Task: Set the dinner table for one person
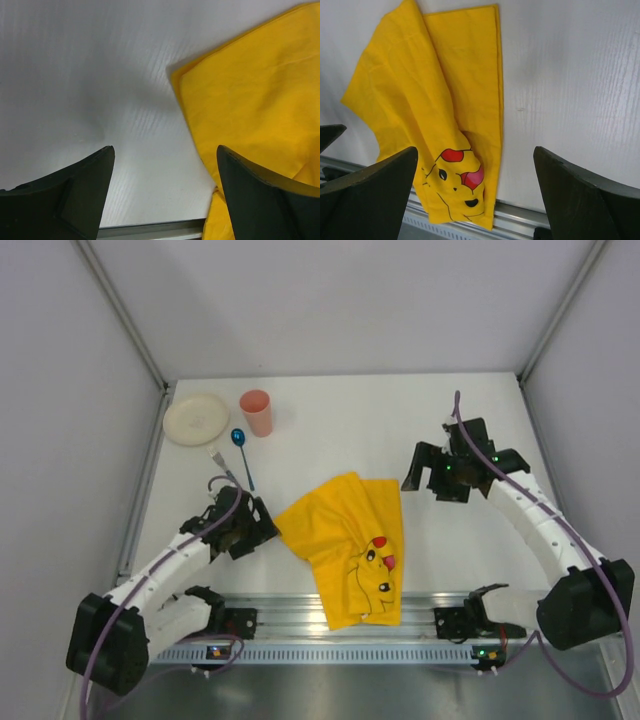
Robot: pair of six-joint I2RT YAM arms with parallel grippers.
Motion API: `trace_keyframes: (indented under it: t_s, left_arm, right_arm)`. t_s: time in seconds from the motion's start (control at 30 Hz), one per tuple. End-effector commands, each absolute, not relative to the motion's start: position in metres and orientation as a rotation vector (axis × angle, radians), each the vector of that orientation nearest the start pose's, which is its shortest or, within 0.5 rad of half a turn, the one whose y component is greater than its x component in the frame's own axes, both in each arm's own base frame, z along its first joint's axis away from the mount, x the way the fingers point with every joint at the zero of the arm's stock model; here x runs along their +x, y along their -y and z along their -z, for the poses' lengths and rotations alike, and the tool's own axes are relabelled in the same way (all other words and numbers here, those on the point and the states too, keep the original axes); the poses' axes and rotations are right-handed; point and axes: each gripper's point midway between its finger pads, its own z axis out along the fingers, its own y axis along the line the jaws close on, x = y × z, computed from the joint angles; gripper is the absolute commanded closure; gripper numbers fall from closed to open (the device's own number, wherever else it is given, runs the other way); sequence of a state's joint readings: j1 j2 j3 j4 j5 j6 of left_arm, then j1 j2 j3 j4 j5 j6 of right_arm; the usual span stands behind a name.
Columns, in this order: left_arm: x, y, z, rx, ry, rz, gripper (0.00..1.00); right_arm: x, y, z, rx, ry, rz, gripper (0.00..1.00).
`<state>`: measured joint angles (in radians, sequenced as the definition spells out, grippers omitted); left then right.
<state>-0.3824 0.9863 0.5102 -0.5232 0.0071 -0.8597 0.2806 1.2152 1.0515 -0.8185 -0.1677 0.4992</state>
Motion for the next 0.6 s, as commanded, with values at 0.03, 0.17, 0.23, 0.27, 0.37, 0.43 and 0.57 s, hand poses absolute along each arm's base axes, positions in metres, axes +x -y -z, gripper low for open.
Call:
trace_keyframes:
  t_s: [0.03,0.17,0.23,0.27,0.37,0.43,0.57]
  left_arm:
    - [0.216,0.13,-0.041,-0.703,-2.539,0.537,0.14]
    - [0.225,0.14,-0.021,-0.701,-2.576,0.558,0.2]
    - [0.231,0.146,-0.017,-0.677,-2.582,0.565,0.25]
    - [0.23,0.147,-0.008,-0.677,-2.613,0.543,0.27]
    - [0.235,0.156,0.003,-0.639,-2.645,0.542,0.47]
    - [0.24,0.16,0.005,-0.622,-2.66,0.54,0.73]
    - [0.244,0.159,0.0,-0.593,-2.686,0.49,1.0]
  right_arm:
    - [0.271,-0.134,-0.153,0.215,-2.598,-0.538,0.0]
    - [0.274,-0.133,-0.139,0.216,-2.637,-0.513,0.0]
    - [0.275,-0.131,-0.129,0.216,-2.661,-0.486,0.0]
    - [0.275,-0.131,-0.125,0.213,-2.671,-0.48,0.0]
    - [0.276,-0.131,-0.11,0.211,-2.704,-0.466,0.0]
    - [0.277,-0.131,-0.097,0.212,-2.727,-0.46,0.0]
    - [0.283,-0.139,-0.074,0.217,-2.752,-0.497,0.0]
